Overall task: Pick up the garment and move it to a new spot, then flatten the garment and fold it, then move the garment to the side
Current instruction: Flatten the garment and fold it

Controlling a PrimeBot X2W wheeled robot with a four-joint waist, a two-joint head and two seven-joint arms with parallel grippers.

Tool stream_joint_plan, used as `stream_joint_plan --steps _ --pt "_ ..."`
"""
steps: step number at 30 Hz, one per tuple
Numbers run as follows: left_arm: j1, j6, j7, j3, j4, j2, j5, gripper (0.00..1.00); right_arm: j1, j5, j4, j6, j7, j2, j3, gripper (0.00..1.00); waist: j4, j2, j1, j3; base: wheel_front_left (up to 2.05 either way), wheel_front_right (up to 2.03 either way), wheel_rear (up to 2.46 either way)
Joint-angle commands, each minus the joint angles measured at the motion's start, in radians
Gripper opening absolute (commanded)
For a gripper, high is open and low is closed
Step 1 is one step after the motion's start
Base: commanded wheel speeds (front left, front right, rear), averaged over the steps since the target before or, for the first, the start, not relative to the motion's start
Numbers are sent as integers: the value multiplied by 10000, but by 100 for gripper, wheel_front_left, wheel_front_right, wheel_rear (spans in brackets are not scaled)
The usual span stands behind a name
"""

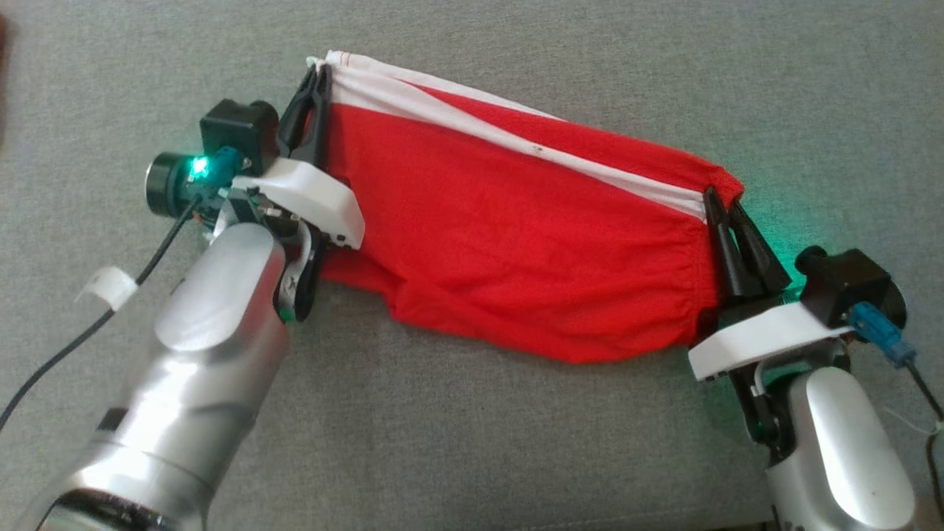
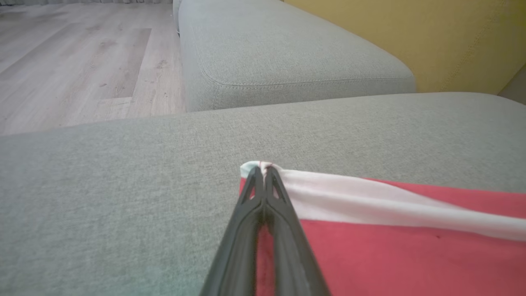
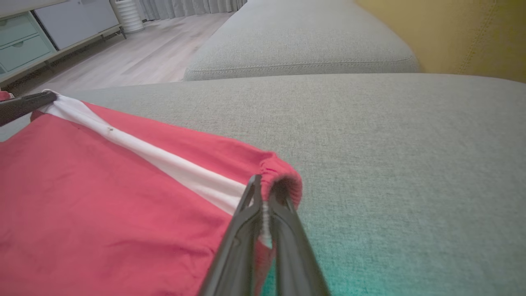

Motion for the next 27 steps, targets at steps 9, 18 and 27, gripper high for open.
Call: stream_joint_plan --steps 9,18,27 --pt "-504 -292 -534 64 512 -165 -22 100 323 -317 -638 -7 50 -43 42 100 121 0 -1 -404 0 0 0" --pt "515 -225 256 -38 116 4 -424 100 1349 -575 -1821 -7 1026 -43 -567 100 384 0 -1 -1172 0 0 0" --pt "1704 -116 1982 121 -451 621 -1244 100 2174 -718 -3016 -7 1847 -43 -1050 100 302 0 -1 -1778 0 0 0"
